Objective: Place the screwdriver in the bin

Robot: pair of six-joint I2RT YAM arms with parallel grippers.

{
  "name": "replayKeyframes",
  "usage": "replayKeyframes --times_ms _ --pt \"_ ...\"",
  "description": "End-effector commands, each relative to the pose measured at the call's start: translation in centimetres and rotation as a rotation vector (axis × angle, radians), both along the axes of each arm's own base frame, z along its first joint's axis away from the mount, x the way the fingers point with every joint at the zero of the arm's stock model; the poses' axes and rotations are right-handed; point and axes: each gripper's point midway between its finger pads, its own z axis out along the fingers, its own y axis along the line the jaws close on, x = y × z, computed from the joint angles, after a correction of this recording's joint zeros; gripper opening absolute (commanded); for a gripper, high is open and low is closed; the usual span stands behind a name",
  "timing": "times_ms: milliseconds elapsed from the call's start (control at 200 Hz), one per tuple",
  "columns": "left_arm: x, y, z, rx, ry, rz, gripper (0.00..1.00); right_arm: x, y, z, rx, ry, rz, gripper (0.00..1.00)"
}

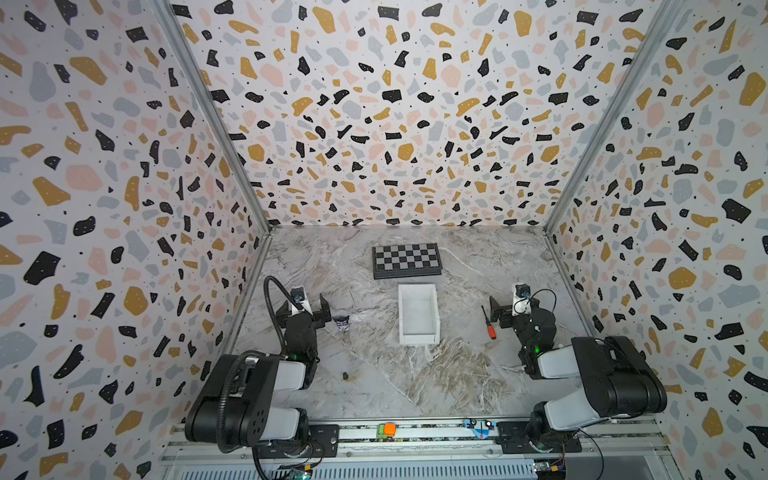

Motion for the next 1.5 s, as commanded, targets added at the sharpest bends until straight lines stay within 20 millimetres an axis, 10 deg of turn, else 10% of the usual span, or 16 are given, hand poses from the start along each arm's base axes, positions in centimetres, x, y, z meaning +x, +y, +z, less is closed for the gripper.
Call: replayKeyframes --times_ms 0,1497 --pt "0.3 0.0 1.6 -0.003 -0.066 0.004 1.00 0.6 0.1 1.6 -0.006 -0.052 0.002 0.99" --pt "0.9 1.7 3.7 -0.027 -0.038 0.121 1.00 0.7 -0.3 1.9 0.003 -0.059 -0.011 0.99"
